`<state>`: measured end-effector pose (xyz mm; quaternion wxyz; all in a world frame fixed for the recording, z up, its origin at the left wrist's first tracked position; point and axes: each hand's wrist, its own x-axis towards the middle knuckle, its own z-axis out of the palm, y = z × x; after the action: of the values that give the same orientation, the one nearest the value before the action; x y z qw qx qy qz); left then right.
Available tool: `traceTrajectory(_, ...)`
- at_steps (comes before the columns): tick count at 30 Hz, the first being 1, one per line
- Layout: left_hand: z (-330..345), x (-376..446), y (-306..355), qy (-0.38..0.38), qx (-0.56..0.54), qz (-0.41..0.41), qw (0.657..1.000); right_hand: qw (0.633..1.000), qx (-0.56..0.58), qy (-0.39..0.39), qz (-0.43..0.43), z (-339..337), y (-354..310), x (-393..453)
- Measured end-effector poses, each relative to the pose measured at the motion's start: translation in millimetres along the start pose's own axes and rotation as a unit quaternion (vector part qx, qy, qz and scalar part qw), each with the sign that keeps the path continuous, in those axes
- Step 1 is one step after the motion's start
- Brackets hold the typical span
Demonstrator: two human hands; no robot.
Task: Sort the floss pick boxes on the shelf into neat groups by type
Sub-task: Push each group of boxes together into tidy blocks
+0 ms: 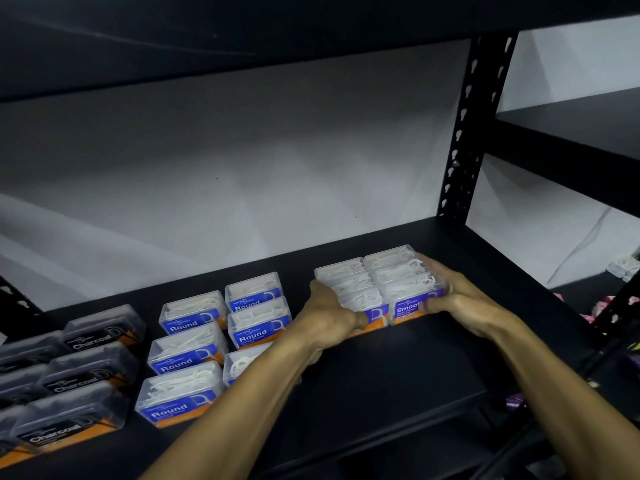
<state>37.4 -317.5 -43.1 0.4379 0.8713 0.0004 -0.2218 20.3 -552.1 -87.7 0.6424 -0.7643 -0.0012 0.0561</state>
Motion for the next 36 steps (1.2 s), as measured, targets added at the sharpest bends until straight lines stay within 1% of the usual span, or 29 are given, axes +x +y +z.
traceTrajectory(26,14,-19,-3,-0.012,-0.035,0.012,0.999,1.000,0.006,-0.003,-0.005,-4,4,-22)
traceTrajectory(36,13,-16,-6,-0.022,-0.023,0.020,0.999,1.000,-0.012,-0.008,0.017,-8,2,-23)
